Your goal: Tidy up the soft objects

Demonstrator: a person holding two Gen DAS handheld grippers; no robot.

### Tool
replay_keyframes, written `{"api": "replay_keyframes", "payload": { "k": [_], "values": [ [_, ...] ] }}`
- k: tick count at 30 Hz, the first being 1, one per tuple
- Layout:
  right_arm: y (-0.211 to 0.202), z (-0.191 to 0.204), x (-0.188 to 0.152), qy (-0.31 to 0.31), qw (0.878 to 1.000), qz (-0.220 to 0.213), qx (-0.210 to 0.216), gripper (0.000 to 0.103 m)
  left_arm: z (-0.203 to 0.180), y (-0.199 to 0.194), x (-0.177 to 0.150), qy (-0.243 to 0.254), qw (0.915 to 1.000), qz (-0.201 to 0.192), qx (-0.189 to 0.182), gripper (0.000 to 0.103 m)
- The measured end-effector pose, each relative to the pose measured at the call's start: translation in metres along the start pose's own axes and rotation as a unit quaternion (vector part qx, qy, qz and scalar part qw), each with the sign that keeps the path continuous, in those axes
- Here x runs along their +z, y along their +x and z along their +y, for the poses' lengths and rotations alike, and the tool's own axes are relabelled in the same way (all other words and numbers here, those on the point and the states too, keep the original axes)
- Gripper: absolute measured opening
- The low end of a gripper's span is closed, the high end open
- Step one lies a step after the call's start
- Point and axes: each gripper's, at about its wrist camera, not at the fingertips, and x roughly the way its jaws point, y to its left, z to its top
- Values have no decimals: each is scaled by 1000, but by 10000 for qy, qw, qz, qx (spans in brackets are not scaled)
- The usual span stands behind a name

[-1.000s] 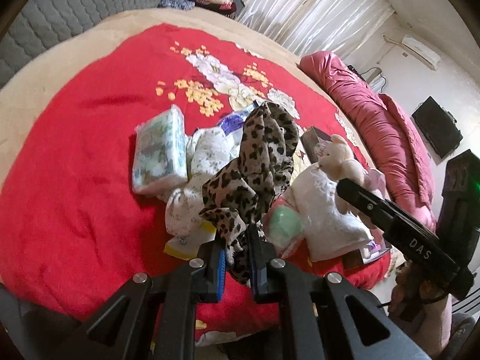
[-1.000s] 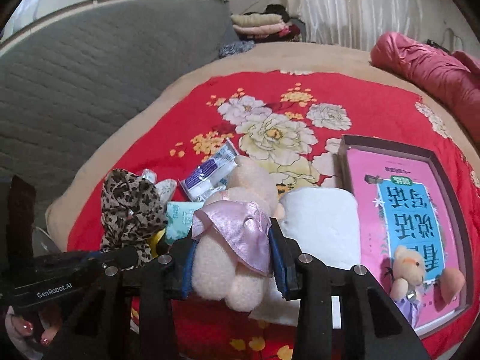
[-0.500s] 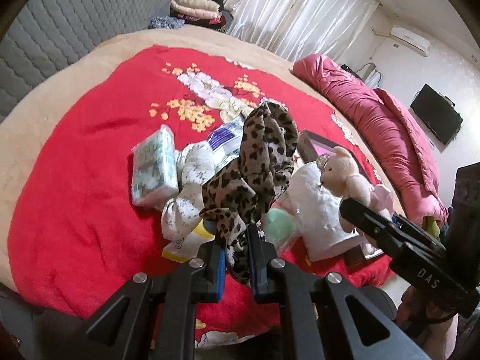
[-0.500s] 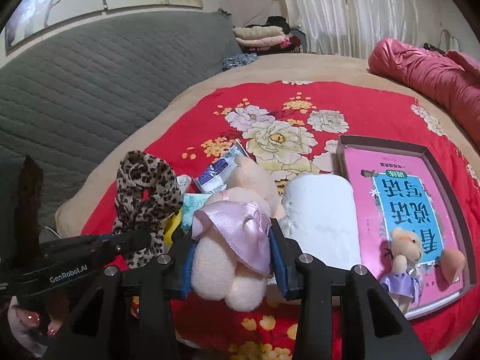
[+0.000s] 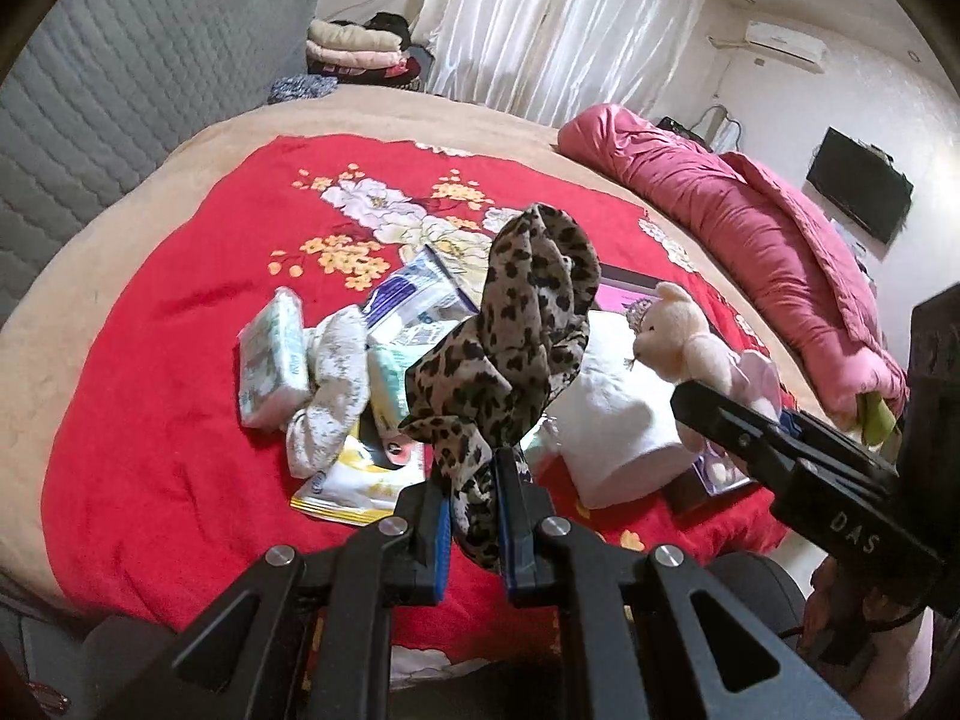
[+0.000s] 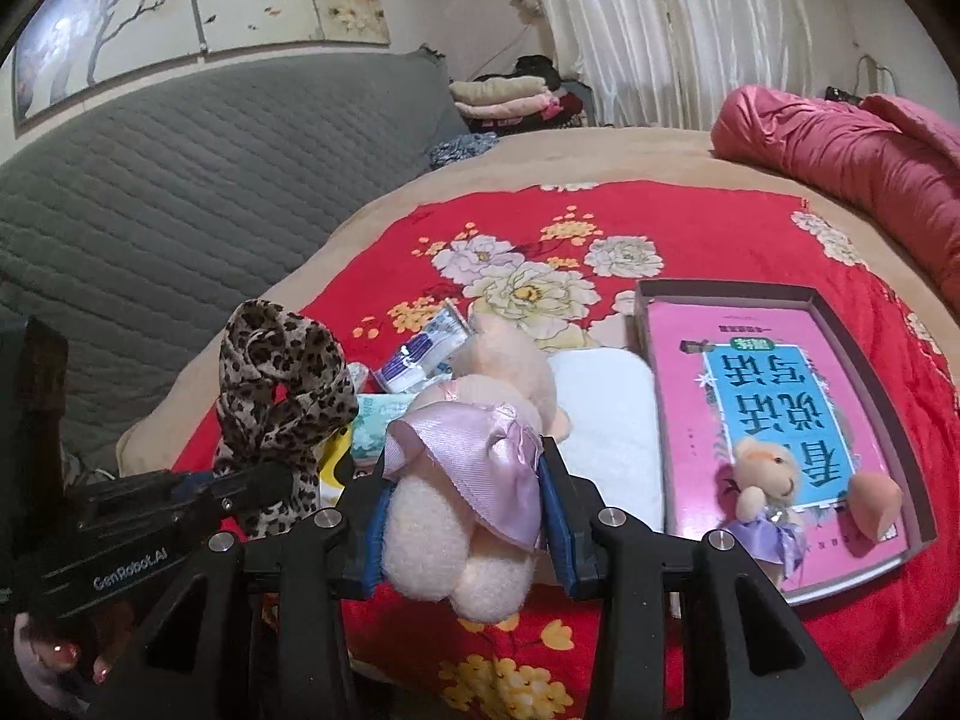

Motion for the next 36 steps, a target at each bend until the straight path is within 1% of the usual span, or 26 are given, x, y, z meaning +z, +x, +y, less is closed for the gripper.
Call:
{"api": "replay_keyframes", "payload": {
  "k": [3, 7, 10, 12, 15, 21, 26, 29, 33, 36],
  "values": [
    [-8, -6, -2, 80, 9999, -74, -15, 43, -12, -5, -2, 153, 9999, -70, 11, 12],
    [-18, -15, -4, 146, 9996, -204, -107, 43, -25, -7, -5, 268, 9996, -63, 9, 12],
    [-28, -25, -5, 249, 9986, -363, -288, 43, -32, -8, -7, 297, 9995, -40, -12, 12],
    [-36, -34, -5, 321, 9970, -505, -486, 43, -36, -9, -6, 287, 9996, -33, -55, 12],
    [-46, -46, -5, 491, 9947, -680, -590, 43, -44, -10, -6, 296, 9995, -21, -106, 12],
    [-50, -66, -10, 685, 9919, -759, -758, 43, -64, -9, -6, 407, 9988, 30, -265, 12],
    [-57, -79, -11, 835, 9871, -953, -979, 43, -82, -7, -3, 531, 9978, 68, -401, 12],
    [-59, -91, -12, 986, 9847, -1009, -1019, 43, -88, -5, -1, 529, 9973, 119, -499, 12],
    [-65, -112, -17, 1282, 9785, -1078, -1203, 43, -99, -1, 1, 566, 9965, 143, -590, 12],
    [-71, -123, -17, 1362, 9744, -1179, -1342, 43, -106, 4, 3, 587, 9958, 187, -670, 12]
  ]
}}
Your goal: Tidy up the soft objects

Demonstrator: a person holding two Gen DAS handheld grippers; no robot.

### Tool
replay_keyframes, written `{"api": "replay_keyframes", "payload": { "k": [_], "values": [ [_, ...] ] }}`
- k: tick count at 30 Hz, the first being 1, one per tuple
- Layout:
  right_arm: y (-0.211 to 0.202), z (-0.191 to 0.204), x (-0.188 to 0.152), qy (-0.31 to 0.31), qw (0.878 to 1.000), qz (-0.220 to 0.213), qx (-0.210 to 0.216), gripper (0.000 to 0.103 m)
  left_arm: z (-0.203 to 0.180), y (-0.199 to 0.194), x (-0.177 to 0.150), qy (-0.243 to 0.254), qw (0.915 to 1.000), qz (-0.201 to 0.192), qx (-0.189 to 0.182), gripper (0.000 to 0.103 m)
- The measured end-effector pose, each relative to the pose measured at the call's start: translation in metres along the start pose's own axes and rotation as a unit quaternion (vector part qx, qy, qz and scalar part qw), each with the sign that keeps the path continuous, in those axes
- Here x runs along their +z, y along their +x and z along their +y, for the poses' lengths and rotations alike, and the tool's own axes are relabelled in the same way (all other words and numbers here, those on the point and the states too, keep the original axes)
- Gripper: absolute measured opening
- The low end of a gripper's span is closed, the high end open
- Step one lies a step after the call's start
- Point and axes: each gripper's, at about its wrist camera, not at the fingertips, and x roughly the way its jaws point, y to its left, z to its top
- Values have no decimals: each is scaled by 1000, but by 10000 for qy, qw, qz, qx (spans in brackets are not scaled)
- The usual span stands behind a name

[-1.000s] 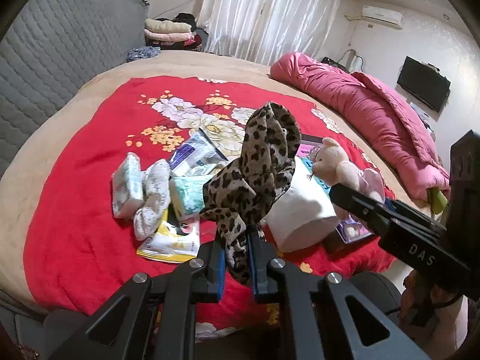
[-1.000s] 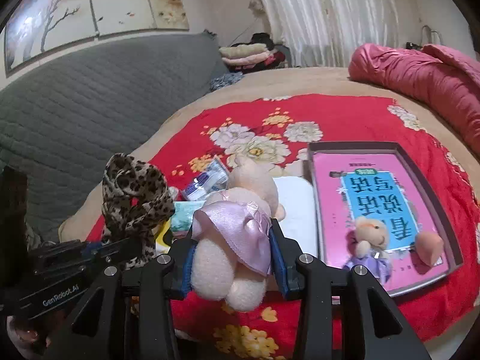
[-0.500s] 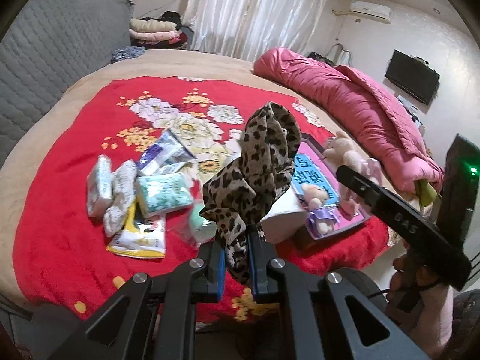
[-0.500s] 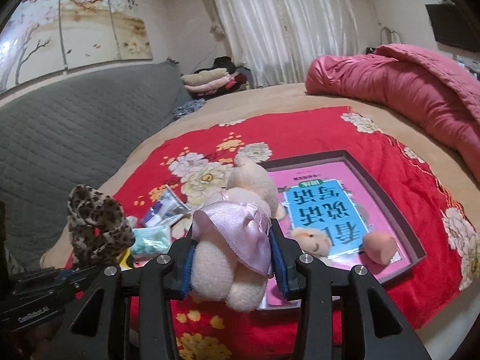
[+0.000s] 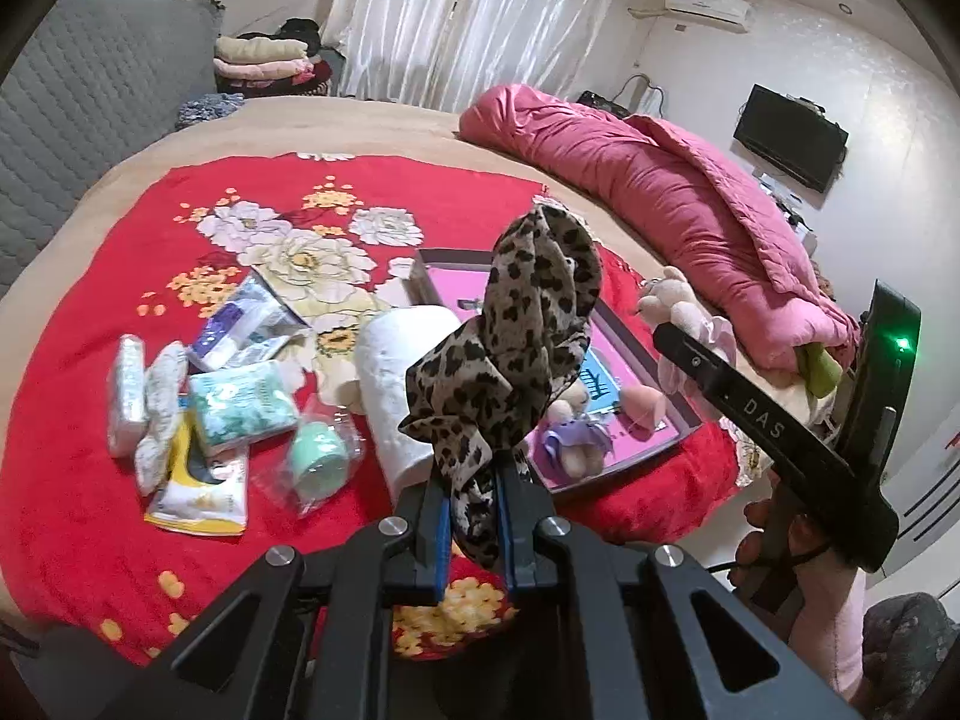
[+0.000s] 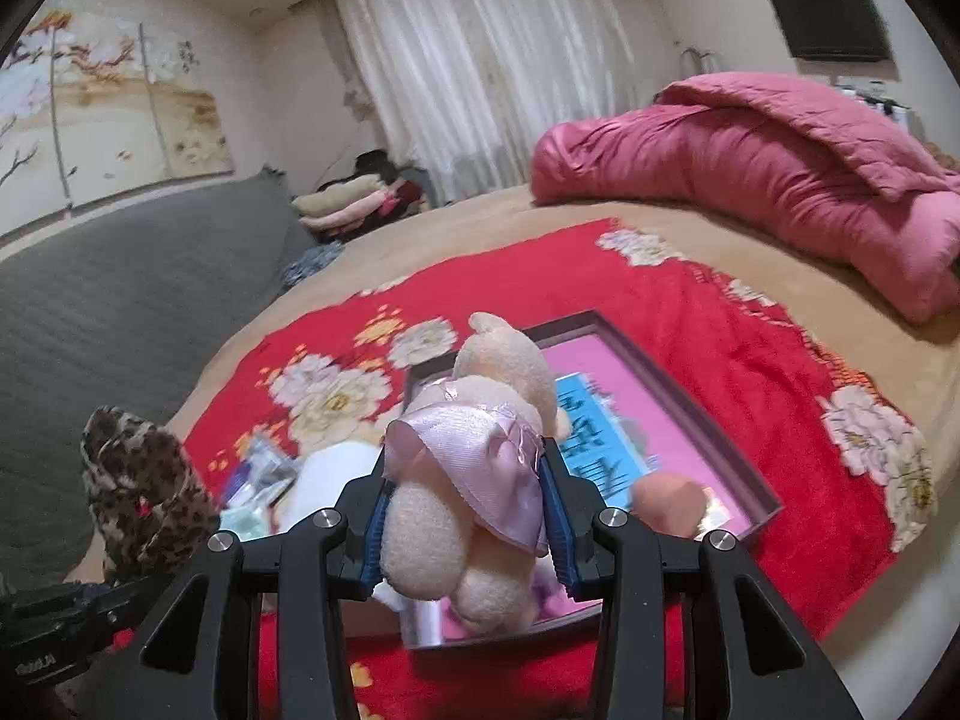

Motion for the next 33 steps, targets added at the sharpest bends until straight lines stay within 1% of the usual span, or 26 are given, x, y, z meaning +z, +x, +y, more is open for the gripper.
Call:
{"api": "replay_keyframes", "payload": {
  "k": [5, 13, 18, 20, 23, 28, 33],
  "values": [
    [-2, -15, 2, 168, 9997, -93, -162, 44, -11, 7, 5, 86, 9999, 14, -109, 12],
    [-3, -27, 5, 267, 9992, -163, -268, 44, -31, 29, 15, 222, 9992, 168, -297, 12],
    [-5, -32, 5, 332, 9986, -227, -332, 44, -38, 50, 28, 94, 9969, 432, -649, 12],
    [-6, -35, 6, 371, 9983, -256, -363, 44, -43, 59, 32, 79, 9960, 503, -730, 12],
    [-6, -41, 6, 427, 9978, -291, -418, 44, -48, 70, 37, 62, 9954, 572, -765, 12],
    [-4, -49, 5, 547, 9971, -253, -472, 44, -59, 96, 39, -6, 9926, 844, -872, 12],
    [-1, -50, 5, 506, 9974, -202, -474, 44, -61, 117, 38, -98, 9903, 1050, -909, 12]
  ]
}}
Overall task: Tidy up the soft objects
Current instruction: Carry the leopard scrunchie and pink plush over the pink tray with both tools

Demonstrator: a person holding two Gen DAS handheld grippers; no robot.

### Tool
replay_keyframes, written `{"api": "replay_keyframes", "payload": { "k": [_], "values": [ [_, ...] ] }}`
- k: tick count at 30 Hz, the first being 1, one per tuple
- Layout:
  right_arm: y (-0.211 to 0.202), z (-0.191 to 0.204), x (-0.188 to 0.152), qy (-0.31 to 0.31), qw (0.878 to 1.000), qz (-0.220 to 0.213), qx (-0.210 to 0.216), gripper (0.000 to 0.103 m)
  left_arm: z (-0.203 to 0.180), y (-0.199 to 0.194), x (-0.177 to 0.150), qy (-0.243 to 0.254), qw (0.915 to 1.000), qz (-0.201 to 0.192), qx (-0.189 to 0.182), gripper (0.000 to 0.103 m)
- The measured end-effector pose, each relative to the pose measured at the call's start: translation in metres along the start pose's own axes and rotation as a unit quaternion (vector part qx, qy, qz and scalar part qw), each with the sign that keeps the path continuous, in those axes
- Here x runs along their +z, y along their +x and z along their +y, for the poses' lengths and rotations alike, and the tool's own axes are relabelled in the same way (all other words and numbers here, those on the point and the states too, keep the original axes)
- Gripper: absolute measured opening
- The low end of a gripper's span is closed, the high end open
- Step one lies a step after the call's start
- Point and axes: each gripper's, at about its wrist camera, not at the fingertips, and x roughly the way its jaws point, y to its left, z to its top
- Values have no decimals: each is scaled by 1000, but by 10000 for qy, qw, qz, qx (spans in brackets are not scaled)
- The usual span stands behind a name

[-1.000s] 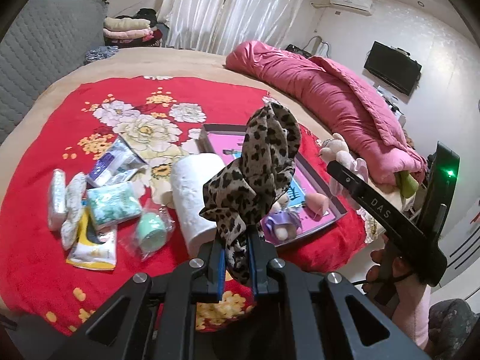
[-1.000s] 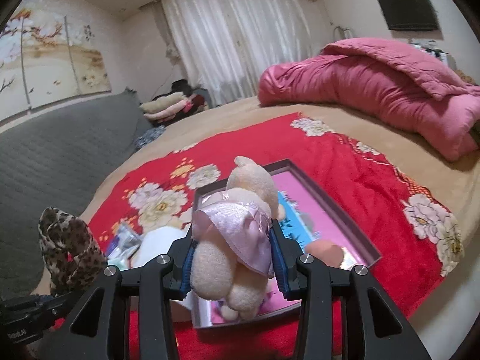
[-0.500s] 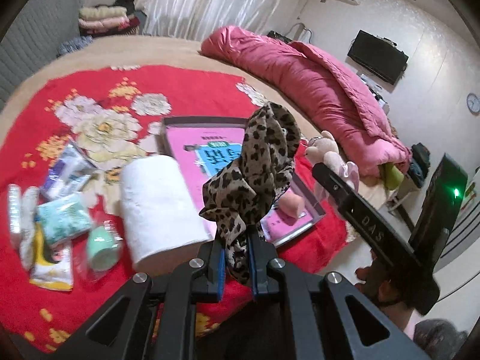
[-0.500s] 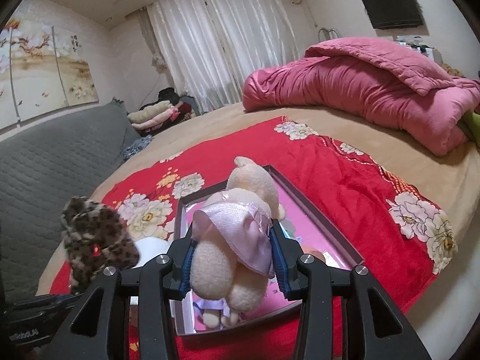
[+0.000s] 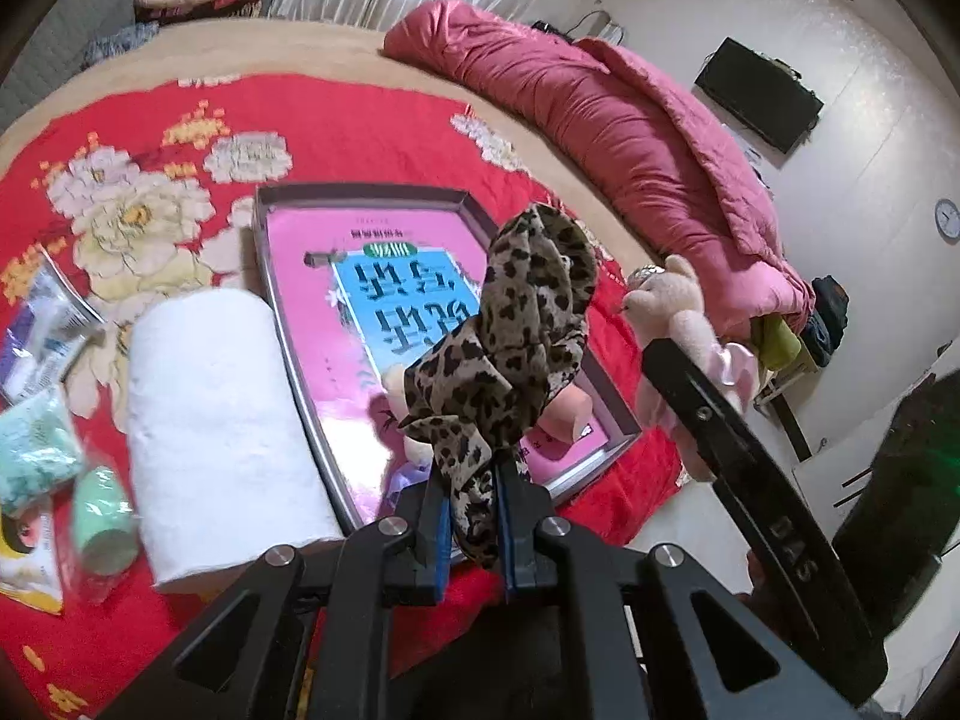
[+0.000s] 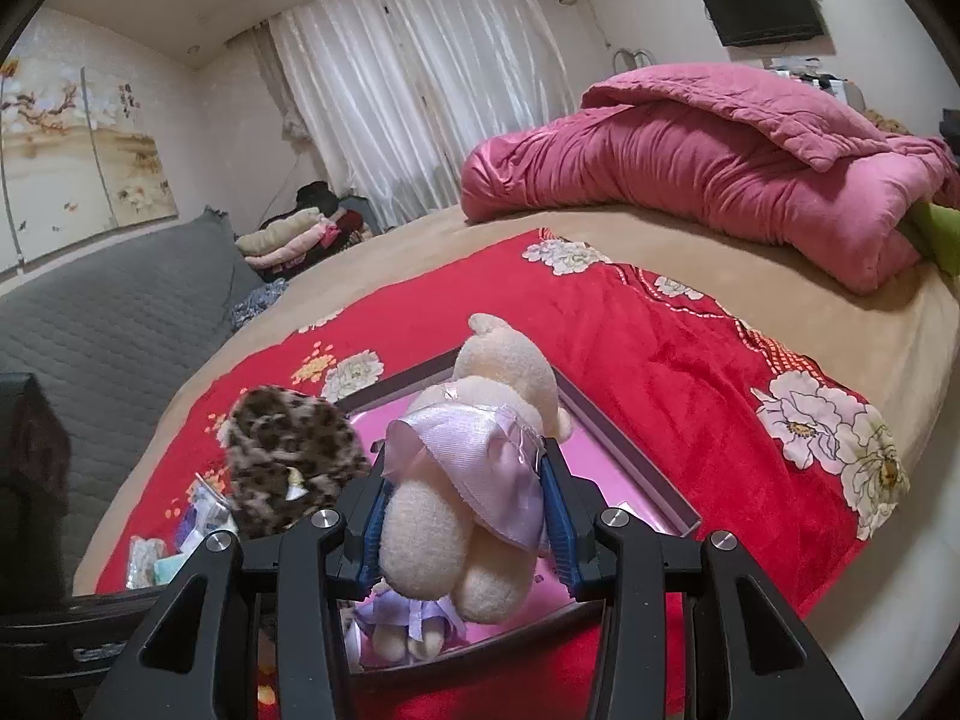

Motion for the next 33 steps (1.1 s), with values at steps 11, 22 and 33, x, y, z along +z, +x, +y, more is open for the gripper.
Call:
{"api": "replay_keyframes", "payload": {
  "k": [11, 22, 33],
  "values": [
    [20, 0, -5, -87, 9995, 303, 86, 46, 18, 24, -3, -180, 9990, 301, 273, 12],
    [52, 6, -16, -220, 9950, 913, 345, 47, 17, 32, -7, -58, 9975, 519, 466, 12],
    [74, 4, -24, -235, 9897, 1385, 259, 47, 12, 38, -11, 130, 9962, 615, 605, 12]
  ]
}}
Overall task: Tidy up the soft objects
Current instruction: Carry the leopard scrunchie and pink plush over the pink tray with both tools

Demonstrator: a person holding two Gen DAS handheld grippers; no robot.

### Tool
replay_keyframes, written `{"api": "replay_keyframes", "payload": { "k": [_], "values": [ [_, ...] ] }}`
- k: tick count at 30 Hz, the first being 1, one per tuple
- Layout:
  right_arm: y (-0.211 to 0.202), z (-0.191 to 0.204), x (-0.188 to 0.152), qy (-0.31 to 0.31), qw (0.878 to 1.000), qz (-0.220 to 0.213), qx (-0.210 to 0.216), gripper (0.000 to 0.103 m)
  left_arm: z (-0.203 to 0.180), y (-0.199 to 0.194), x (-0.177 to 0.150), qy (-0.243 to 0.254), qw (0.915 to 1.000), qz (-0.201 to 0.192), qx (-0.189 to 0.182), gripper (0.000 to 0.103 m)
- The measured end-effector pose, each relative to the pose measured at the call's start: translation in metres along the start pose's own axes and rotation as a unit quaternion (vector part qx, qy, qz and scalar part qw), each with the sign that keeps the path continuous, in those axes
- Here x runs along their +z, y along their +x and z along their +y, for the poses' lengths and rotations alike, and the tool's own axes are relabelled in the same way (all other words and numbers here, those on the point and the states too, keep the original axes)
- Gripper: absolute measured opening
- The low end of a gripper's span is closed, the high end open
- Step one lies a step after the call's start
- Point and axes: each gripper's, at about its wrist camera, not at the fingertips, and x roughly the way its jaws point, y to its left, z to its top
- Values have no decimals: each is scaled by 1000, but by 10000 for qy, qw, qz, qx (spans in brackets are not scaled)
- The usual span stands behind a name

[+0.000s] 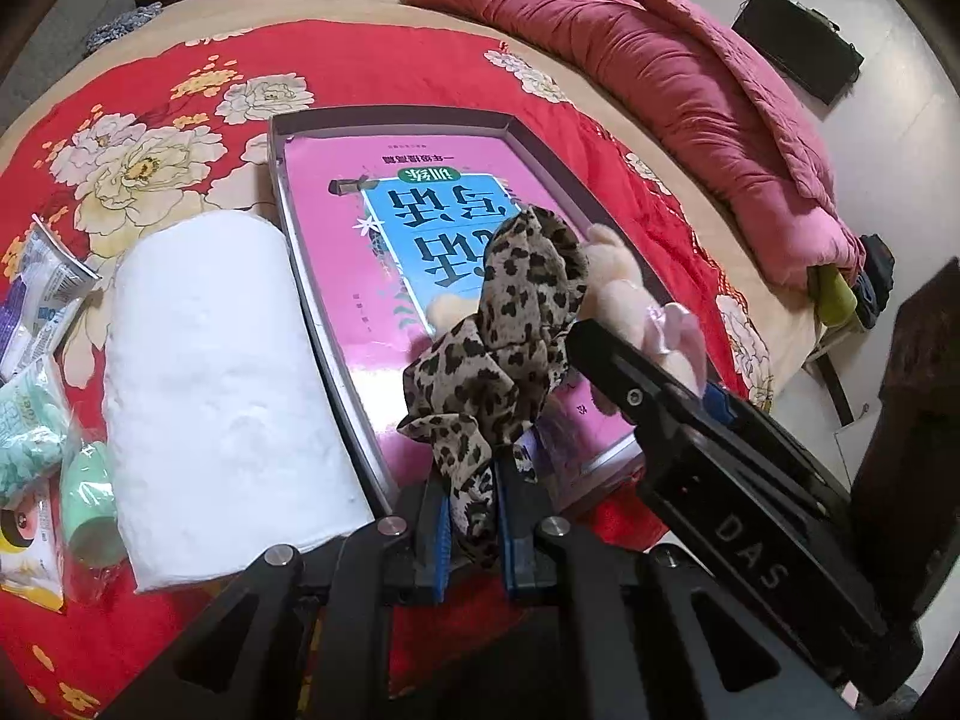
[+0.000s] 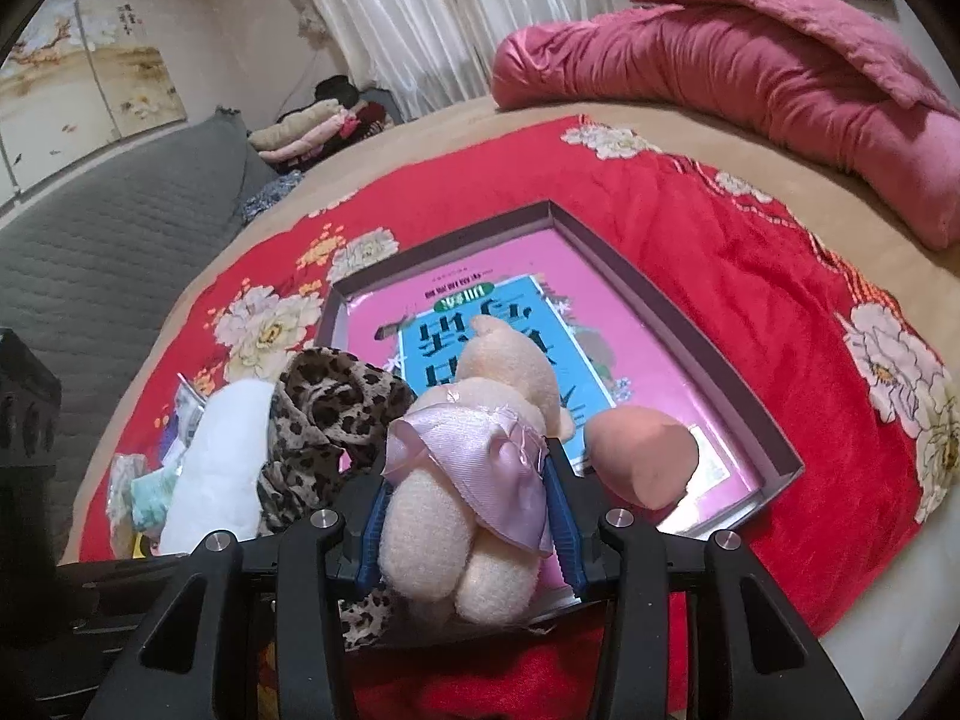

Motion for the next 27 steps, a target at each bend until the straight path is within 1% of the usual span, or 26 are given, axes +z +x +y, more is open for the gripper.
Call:
{"api": "replay_keyframes", "payload": {
  "k": [7, 10, 13, 18, 25, 27],
  "values": [
    [11, -8, 0, 65, 9996, 216, -159, 47, -3, 1, 0, 67, 9999, 43, 84, 12],
    [15, -8, 1, 27, 9992, 261, -303, 47, -3, 2, 0, 82, 9999, 49, 77, 13],
    [16, -11, 1, 2, 9981, 271, -547, 49, -4, 3, 1, 94, 9999, 61, 101, 13],
    [17, -22, 1, 208, 9966, 290, -748, 49, -6, 4, 1, 123, 9998, 85, 121, 13],
    [13, -19, 1, 123, 9972, 220, -698, 52, -10, 9, 5, 160, 9997, 154, 72, 14],
    [10, -19, 2, 112, 9975, 139, -684, 57, -12, 10, 6, 186, 9997, 168, 70, 14]
  ]
}}
